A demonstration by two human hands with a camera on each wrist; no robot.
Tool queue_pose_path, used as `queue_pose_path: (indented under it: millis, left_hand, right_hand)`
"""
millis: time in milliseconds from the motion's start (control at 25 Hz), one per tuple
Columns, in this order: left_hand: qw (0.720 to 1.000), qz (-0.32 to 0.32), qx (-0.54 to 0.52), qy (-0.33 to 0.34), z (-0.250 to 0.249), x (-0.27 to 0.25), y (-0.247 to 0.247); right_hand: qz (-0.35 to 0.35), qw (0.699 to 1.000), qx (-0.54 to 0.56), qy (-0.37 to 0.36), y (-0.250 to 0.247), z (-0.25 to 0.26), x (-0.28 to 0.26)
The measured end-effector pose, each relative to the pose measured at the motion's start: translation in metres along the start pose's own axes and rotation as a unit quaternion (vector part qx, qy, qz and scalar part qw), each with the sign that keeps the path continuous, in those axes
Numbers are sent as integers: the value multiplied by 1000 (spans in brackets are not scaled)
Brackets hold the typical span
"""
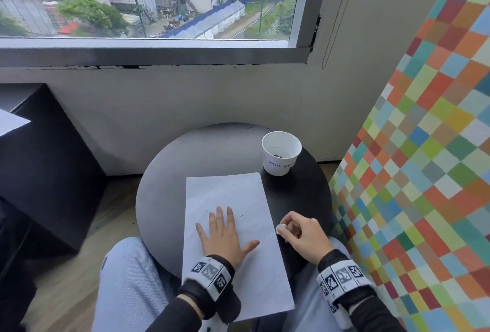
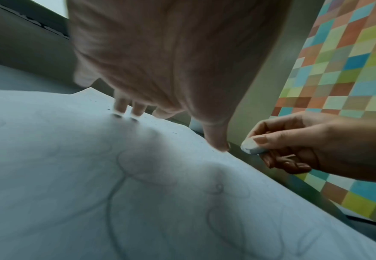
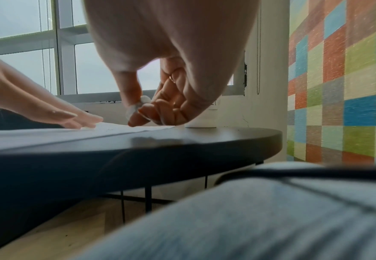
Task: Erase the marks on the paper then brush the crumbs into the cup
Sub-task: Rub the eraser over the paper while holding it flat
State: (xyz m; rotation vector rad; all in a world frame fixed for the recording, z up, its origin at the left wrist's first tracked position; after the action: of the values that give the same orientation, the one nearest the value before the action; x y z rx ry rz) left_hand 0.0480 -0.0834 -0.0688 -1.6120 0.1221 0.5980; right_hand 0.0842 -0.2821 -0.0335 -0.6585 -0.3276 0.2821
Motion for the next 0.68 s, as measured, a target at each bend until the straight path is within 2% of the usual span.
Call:
queue_pose_path:
  millis: [160,440,560,680]
  left_hand:
    - [998,38,40,15,1,-1,8]
    - [984,63,102,129,-5,4,12]
    - [968,53,161,185,-7,6,7]
    - [935,51,235,259,-14,9,-3]
  right_hand:
    - [12,1000,-1,-9,7,3,5]
    - [18,1000,3,-16,6,1,8]
    - [16,1000,1,-24,7,2,8]
    - [5,999,-16,-30,3,4,8]
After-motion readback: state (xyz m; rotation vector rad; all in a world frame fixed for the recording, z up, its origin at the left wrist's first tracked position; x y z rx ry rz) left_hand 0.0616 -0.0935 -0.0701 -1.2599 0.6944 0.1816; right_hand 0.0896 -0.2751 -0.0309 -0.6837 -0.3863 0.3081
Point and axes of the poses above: each hand's wrist, its own x-axis towards the middle knuckle, its own y-axis out of the palm, z = x × y, the point moved 10 cm from there along x, towards the middle knuckle, and after that the axes turned 12 degrees about -y, right-handed, at the moved point
